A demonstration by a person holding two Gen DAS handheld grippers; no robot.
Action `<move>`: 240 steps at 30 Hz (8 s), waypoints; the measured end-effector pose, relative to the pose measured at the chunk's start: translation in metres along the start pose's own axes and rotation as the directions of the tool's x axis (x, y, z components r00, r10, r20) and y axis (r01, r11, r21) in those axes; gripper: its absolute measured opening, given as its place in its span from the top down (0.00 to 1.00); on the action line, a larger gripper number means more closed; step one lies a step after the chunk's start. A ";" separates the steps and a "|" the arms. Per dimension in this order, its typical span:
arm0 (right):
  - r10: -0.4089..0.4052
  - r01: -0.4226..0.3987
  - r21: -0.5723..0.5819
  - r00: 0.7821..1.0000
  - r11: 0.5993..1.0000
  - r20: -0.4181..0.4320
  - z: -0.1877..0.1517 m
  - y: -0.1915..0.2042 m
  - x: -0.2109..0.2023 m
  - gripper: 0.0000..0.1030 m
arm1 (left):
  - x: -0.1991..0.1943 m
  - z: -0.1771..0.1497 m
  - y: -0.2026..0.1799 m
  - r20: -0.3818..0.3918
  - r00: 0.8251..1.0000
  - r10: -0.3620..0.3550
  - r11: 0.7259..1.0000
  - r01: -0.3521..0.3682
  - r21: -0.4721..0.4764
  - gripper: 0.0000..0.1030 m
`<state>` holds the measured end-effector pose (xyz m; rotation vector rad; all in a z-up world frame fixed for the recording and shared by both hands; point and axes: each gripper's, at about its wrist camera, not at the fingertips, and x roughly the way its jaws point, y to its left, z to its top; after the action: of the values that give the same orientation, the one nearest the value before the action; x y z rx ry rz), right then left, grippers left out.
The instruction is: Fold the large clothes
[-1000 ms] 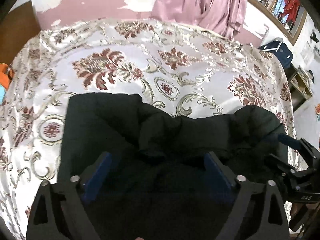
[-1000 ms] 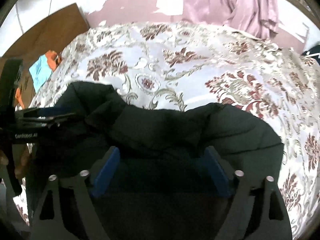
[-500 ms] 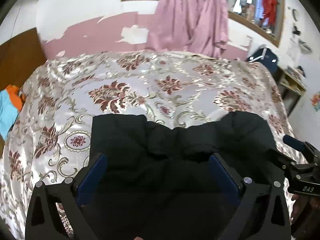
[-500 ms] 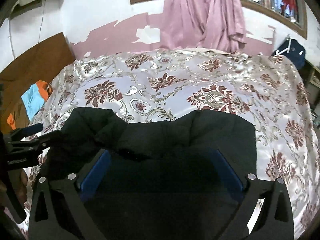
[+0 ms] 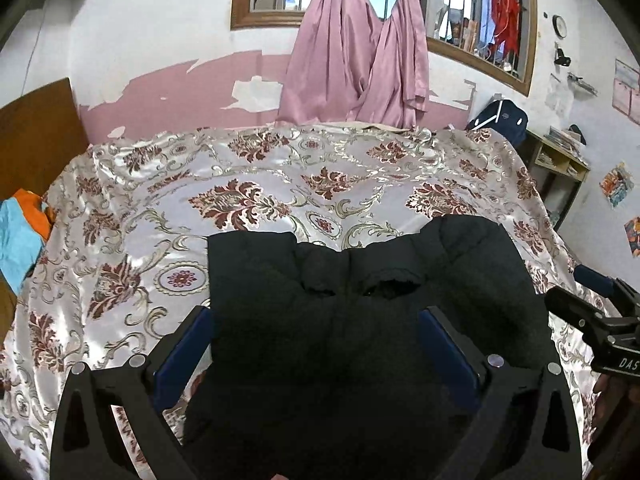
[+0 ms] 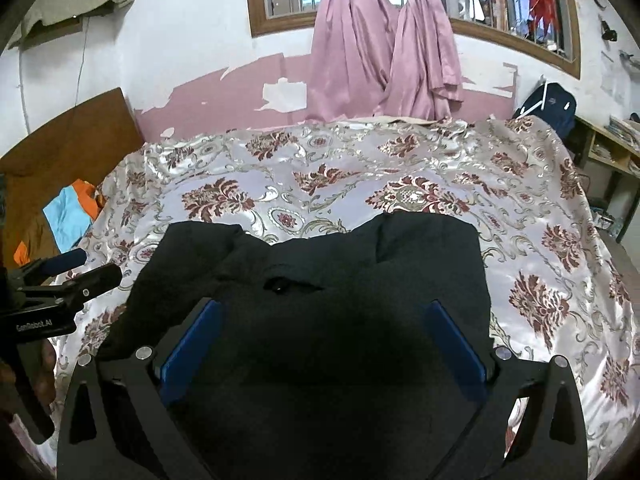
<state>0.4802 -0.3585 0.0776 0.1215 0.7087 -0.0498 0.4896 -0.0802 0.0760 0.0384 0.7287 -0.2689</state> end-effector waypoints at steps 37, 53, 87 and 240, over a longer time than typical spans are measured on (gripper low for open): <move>0.094 -0.071 -0.105 0.966 0.992 0.242 -0.109 0.027 -0.161 0.02 | -0.173 -0.139 -0.030 0.269 0.961 0.071 0.997 -0.073 0.000 0.00; 0.114 -0.076 -0.140 0.949 0.987 0.292 -0.151 0.038 -0.265 0.02 | -0.278 -0.180 -0.050 0.332 0.942 0.047 0.998 -0.060 0.030 0.00; 0.008 0.024 -0.173 0.984 0.985 0.177 -0.270 0.009 -0.265 0.02 | -0.247 -0.304 -0.050 0.141 0.990 0.010 0.994 -0.025 0.109 0.00; -0.204 0.346 -0.296 0.885 0.890 0.419 -0.320 0.027 -0.275 0.94 | -0.261 -0.308 -0.022 0.231 0.966 0.117 0.993 -0.114 -0.026 0.93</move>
<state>0.0671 -0.2891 0.0185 -0.3453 0.3317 -0.2140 0.0969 -0.0022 0.0198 0.0369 0.4931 -0.1541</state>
